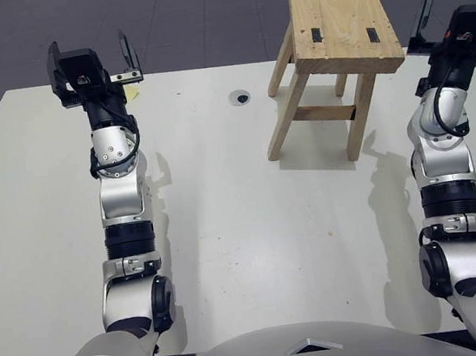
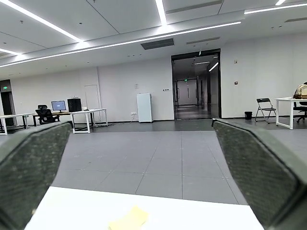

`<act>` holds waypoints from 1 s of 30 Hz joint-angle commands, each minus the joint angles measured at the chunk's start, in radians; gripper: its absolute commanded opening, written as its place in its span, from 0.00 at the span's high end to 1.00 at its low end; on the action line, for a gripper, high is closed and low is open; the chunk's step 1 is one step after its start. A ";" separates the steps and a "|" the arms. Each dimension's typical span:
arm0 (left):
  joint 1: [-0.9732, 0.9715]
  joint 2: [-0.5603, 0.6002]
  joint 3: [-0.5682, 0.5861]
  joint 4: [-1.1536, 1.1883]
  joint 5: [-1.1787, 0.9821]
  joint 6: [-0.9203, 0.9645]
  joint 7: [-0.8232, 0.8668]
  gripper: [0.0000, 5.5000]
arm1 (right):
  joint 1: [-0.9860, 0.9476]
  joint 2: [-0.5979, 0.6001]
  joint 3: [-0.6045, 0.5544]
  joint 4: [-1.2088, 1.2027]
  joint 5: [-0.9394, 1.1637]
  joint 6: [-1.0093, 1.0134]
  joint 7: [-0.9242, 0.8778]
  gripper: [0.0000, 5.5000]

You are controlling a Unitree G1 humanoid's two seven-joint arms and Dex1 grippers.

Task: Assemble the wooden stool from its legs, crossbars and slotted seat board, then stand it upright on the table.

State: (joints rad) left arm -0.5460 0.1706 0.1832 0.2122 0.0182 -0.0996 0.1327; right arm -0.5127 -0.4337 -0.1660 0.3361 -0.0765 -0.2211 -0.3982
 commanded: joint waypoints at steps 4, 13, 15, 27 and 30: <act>-0.002 0.019 0.019 0.018 -0.001 0.007 0.013 0.02 | 0.037 0.017 -0.055 -0.020 -0.010 -0.004 0.010 0.02; 0.030 0.001 0.018 -0.015 -0.022 0.041 0.008 0.02 | 0.051 0.037 -0.098 -0.029 0.021 0.020 0.053 0.02; 0.036 -0.003 0.013 -0.020 -0.021 0.048 0.007 0.02 | 0.051 0.039 -0.100 -0.030 0.020 0.024 0.057 0.02; 0.031 -0.017 -0.003 -0.015 -0.019 0.056 0.012 0.02 | 0.035 0.054 -0.103 -0.028 0.007 0.030 0.066 0.02; 0.028 -0.018 -0.007 -0.008 -0.018 0.053 0.011 0.02 | 0.027 0.060 -0.097 -0.024 0.005 0.032 0.069 0.02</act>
State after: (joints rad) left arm -0.5088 0.1575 0.1819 0.1926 -0.0018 -0.0548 0.1428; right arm -0.4657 -0.3865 -0.2623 0.3113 -0.0692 -0.2017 -0.3334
